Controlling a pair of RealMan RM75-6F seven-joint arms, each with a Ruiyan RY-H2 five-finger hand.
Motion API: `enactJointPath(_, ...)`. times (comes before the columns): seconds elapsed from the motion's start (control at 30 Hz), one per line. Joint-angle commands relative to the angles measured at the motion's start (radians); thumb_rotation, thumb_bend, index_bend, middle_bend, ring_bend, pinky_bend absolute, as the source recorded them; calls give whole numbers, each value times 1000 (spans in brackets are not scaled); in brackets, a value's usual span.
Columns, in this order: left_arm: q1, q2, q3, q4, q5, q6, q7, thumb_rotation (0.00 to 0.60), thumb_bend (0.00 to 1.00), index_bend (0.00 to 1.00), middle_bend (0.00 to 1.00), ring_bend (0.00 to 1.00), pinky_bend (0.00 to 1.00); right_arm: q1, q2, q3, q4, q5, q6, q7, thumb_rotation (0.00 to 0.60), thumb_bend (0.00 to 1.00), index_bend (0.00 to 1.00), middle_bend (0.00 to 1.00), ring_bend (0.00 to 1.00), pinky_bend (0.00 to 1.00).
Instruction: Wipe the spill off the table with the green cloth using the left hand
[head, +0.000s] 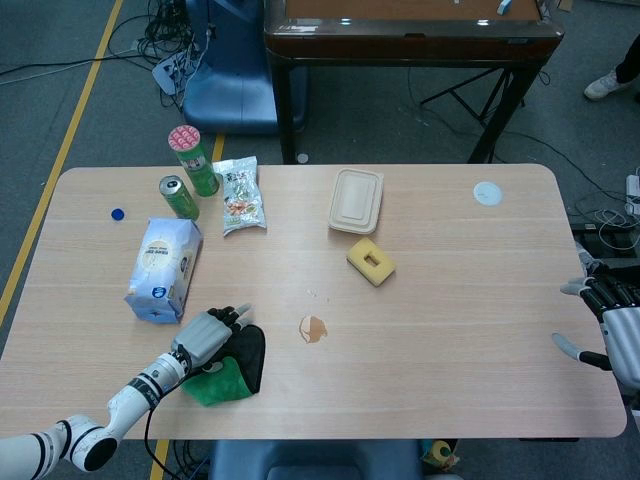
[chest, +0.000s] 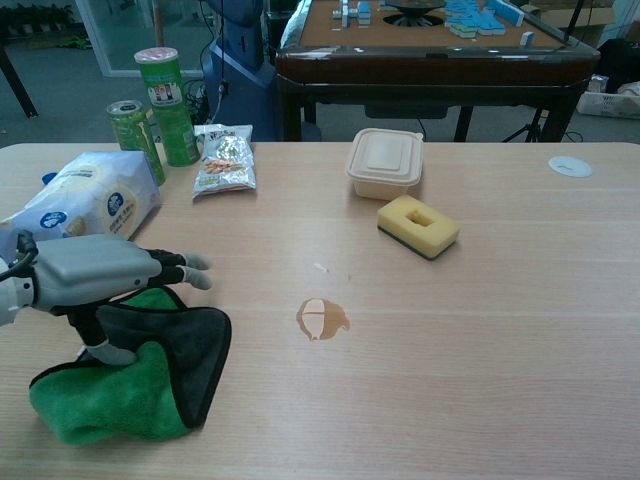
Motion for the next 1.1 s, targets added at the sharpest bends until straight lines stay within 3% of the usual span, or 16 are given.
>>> enactJointPath(0.03, -8, 9, 12, -14, -18, -8, 31, 600, 181, 157, 21, 114, 255, -1, 0, 0, 0, -1, 1, 1, 600, 225, 333, 311, 211, 246)
enactJointPath(0.2, -8, -11, 21, 8, -23, 0, 32, 600, 181, 248, 110, 203, 356, -1, -2, 0, 3, -1, -1, 4, 600, 225, 333, 311, 211, 246)
enactJointPath(0.47, -7, -42, 28, 48, 11, 37, -14, 600, 182, 421, 340, 428, 612, -3, 0, 2, 2, -5, 6, 6, 600, 225, 334, 311, 211, 246)
enactJointPath(0.73, -7, -52, 42, 67, 29, 45, -43, 600, 182, 455, 382, 461, 681, -5, 3, 2, -2, -8, 9, 5, 600, 224, 333, 311, 211, 246)
enactJointPath(1.1, -2, -59, 66, 78, 67, 61, -89, 600, 182, 550, 513, 575, 800, -7, 8, 3, -13, -10, 11, 0, 600, 224, 333, 311, 211, 246)
